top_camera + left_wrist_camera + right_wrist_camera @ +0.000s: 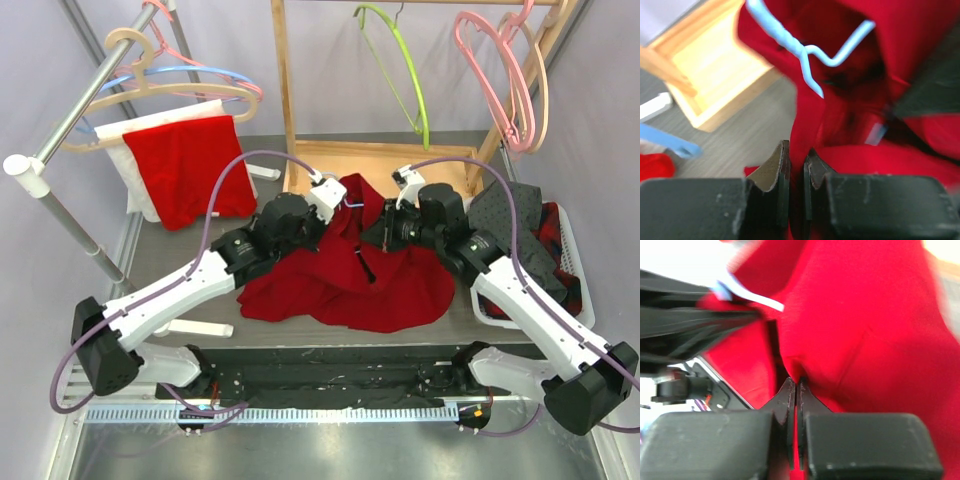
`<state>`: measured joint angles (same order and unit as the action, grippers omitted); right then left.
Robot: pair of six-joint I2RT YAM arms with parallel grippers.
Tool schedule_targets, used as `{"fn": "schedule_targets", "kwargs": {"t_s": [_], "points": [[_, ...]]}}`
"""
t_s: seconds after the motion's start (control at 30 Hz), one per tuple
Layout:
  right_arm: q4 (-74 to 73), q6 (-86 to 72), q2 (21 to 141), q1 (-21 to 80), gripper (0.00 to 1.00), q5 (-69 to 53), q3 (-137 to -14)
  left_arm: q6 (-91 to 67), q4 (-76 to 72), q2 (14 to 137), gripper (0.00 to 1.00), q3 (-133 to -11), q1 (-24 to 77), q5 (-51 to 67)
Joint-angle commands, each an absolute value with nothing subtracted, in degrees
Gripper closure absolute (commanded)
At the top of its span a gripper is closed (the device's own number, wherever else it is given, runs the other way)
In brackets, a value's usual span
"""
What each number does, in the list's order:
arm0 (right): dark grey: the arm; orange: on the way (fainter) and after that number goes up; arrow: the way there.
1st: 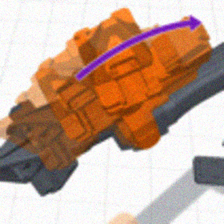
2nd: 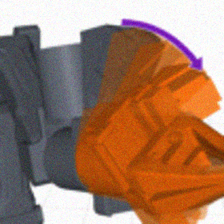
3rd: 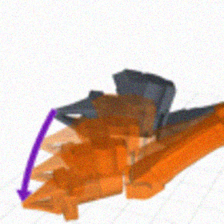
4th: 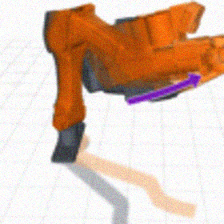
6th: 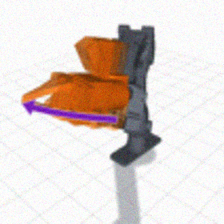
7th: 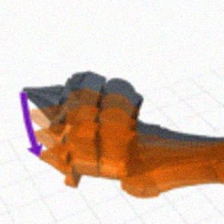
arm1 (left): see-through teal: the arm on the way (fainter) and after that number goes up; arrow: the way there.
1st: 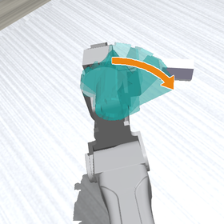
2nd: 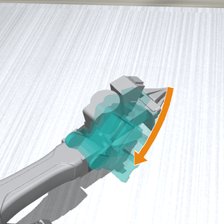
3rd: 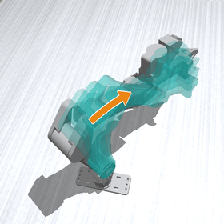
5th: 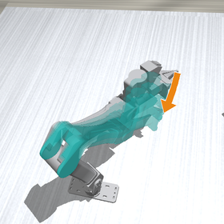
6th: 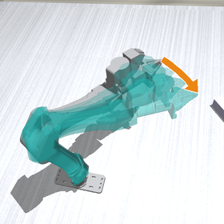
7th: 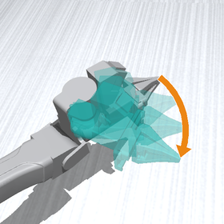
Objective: Place the skirt on the hanger
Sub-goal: Hang the skirt on the hanger.
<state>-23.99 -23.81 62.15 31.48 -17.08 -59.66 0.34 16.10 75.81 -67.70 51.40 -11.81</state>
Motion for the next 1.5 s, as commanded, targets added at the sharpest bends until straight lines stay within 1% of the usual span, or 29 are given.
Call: {"fn": "schedule_targets", "kwargs": {"t_s": [0.0, 0.03, 0.07, 0.1, 0.13, 0.2, 0.23, 0.33, 0.43, 0.57, 0.77, 0.83, 0.93, 1.0, 1.1, 1.23, 1.47], "points": [[-24.87, -23.29, 59.07, 33.13, 0.92, -14.15, -57.48, -1.05, 8.52, 68.65, 1.0, -65.05, 52.03, -4.4], [-25.05, -23.12, 58.8, 33.13, 0.89, -14.15, -57.13, -1.32, 8.53, 68.12, 1.0, -63.12, 52.12, -4.22], [-25.48, -22.85, 58.36, 33.13, 0.81, -14.41, -57.3, -1.49, 8.7, 67.42, 1.0, -62.32, 52.03, -4.04], [-25.75, -22.68, 58.19, 33.13, 0.77, -14.94, -57.65, -1.76, 8.53, 66.28, 1.0, -61.44, 52.12, -3.78], [-25.84, -21.89, 58.01, 33.05, 0.66, -16.42, -58.0, -2.28, 8.35, 65.75, 1.0, -59.78, 52.03, -3.69], [-25.67, -21.01, 57.48, 33.13, 0.58, -19.23, -59.32, -2.99, 7.47, 64.34, 1.0, -58.1, 52.12, -2.99], [-25.23, -20.31, 57.31, 33.05, 0.51, -23.86, -59.76, -3.34, 7.04, 63.99, 1.0, -56.53, 52.03, -2.38], [-24.17, -17.59, 58.01, 33.13, 0.44, -28.46, -62.66, -4.04, 5.63, 62.67, 1.0, -53.98, 52.03, -0.36], [-23.82, -14.25, 59.84, 33.05, 0.42, -31.72, -65.03, -4.92, 4.75, 61.97, 1.0, -52.3, 52.03, 2.01], [-20.31, -7.75, 62.57, 33.05, 0.42, -36.29, -64.69, -5.01, 4.83, 61.17, 1.0, -51.42, 52.03, 5.01], [-21.7, 1.93, 68.89, 33.13, 0.42, -41.48, -65.74, -4.92, 6.33, 60.47, 1.0, -51.24, 52.03, 6.41], [-23.89, 4.04, 70.13, 33.13, 0.43, -43.06, -66.62, -4.83, 6.85, 60.38, 1.0, -51.24, 52.03, 6.41], [-25.39, 6.23, 71.02, 33.13, 0.49, -43.95, -66.71, -4.66, 7.56, 60.03, 1.0, -51.07, 52.03, 6.68], [-25.84, 6.85, 71.1, 33.13, 0.52, -43.16, -66.53, -4.57, 8.0, 59.42, 1.0, -50.63, 52.03, 6.68], [-25.66, 7.56, 71.02, 32.96, 0.52, -39.03, -66.53, -4.57, 8.35, 58.63, 1.0, -49.93, 52.03, 7.03], [-24.96, 7.82, 70.49, 33.05, 0.5, -37.35, -68.2, -4.57, 9.58, 58.1, 1.0, -49.66, 52.03, 7.03], [-22.42, 8.44, 65.49, 33.05, 0.4, -43.67, -68.91, -4.75, 10.37, 57.48, 1.0, -49.83, 52.03, 7.73]]}}
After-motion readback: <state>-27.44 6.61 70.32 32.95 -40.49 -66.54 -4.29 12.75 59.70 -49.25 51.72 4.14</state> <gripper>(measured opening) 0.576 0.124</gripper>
